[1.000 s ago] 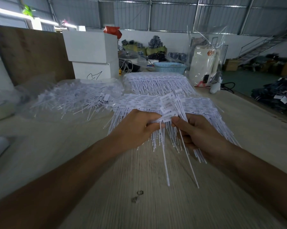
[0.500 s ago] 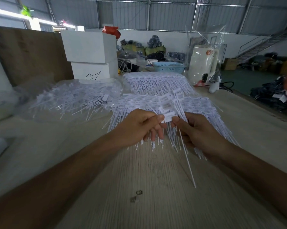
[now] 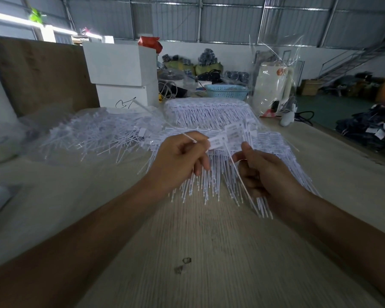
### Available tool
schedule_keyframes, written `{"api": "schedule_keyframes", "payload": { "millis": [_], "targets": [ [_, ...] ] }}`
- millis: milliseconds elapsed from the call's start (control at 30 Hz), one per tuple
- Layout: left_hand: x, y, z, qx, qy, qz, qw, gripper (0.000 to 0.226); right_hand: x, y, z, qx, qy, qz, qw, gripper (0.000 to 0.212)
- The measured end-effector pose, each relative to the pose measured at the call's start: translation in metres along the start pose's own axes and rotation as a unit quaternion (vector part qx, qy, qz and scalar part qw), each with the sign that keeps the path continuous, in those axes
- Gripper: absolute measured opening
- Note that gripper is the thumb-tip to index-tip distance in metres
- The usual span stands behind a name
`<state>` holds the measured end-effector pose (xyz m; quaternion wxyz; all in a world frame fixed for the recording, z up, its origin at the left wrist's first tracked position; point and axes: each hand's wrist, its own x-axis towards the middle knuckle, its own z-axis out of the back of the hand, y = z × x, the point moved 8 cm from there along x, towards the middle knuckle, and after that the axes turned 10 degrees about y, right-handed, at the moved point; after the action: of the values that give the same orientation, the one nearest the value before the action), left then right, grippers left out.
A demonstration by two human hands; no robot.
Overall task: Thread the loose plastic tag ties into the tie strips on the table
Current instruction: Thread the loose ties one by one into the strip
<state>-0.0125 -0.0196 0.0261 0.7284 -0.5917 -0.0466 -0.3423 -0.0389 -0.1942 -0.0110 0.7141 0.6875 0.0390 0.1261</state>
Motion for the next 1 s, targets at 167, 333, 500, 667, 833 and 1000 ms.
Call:
{"api": "schedule_keyframes", "payload": {
  "millis": [167, 333, 500, 667, 833, 1000],
  "targets": [
    [0.0, -0.001, 0.005, -0.004, -0.037, -0.003, 0.999, 0.018, -0.003, 0.0, -0.02, -0.052, 0.083, -0.002, 0.995, 0.037],
    [-0.001, 0.004, 0.004, 0.009, -0.035, 0.017, 0.999, 0.022, -0.002, 0.002, -0.017, -0.054, 0.058, -0.004, 0.997, 0.037],
    [0.0, 0.01, 0.003, -0.005, -0.019, 0.029, 0.999, 0.032, 0.0, -0.005, -0.021, 0.019, 0.104, -0.027, 0.994, 0.036],
    [0.001, 0.017, 0.011, 0.026, -0.066, 0.043, 0.997, 0.037, -0.002, -0.006, -0.027, 0.039, 0.148, -0.027, 0.988, 0.033],
    [0.0, 0.017, 0.01, 0.035, -0.081, 0.049, 0.995, 0.046, -0.005, -0.004, -0.029, -0.009, 0.167, -0.024, 0.986, 0.034],
    [-0.004, 0.024, 0.054, -0.021, -0.207, 0.09, 0.974, 0.028, -0.008, -0.005, -0.033, -0.084, 0.183, -0.024, 0.979, 0.036]
  ]
}}
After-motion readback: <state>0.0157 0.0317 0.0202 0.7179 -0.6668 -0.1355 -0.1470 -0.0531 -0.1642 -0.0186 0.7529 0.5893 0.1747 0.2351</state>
